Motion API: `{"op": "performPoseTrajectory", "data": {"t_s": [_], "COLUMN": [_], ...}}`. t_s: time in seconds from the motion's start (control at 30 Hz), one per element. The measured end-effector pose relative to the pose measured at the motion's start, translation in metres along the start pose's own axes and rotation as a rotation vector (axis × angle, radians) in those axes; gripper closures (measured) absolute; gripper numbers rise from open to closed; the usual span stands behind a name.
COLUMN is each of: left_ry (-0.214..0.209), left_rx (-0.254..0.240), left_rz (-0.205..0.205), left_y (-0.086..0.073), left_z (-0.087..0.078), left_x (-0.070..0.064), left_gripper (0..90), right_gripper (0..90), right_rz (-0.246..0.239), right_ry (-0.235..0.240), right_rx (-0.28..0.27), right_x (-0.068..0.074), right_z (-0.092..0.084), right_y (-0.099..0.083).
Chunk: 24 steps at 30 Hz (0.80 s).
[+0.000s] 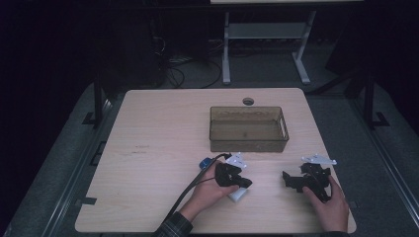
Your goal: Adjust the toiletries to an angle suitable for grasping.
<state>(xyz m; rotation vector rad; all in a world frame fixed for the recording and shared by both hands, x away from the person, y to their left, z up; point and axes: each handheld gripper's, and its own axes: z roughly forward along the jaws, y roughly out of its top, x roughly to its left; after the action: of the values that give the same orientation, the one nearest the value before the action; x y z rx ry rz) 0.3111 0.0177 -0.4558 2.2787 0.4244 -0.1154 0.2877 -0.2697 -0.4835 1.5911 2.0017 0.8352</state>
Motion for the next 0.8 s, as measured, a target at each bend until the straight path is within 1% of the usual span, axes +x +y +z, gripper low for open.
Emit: {"op": "performPoseTrajectory", "data": {"t_s": [0.23,0.47,0.63,0.8], "left_ry": [0.0,-0.009,-0.008,-0.007], "left_rx": [0.023,0.03,0.045,0.047], "left_rz": [0.019,0.021,0.031,0.033], "left_y": [-0.003,-0.007,-0.01,-0.014], "left_z": [-0.005,-0.01,-0.015,-0.02], "left_x": [-0.004,-0.008,-0.011,-0.015], "left_gripper": [89.9,89.9,89.9,89.9], "right_gripper": [0.0,0.0,0.0,0.0], "right_rz": [0.0,0.0,0.0,0.0], "right_ry": [0.0,0.0,0.0,0.0], "right_rx": [0.0,0.0,0.0,0.0], "right_x": [0.0,0.0,0.0,0.0], "right_z": [0.0,0.0,0.0,0.0], "right_y": [0.0,0.0,0.0,0.0]}}
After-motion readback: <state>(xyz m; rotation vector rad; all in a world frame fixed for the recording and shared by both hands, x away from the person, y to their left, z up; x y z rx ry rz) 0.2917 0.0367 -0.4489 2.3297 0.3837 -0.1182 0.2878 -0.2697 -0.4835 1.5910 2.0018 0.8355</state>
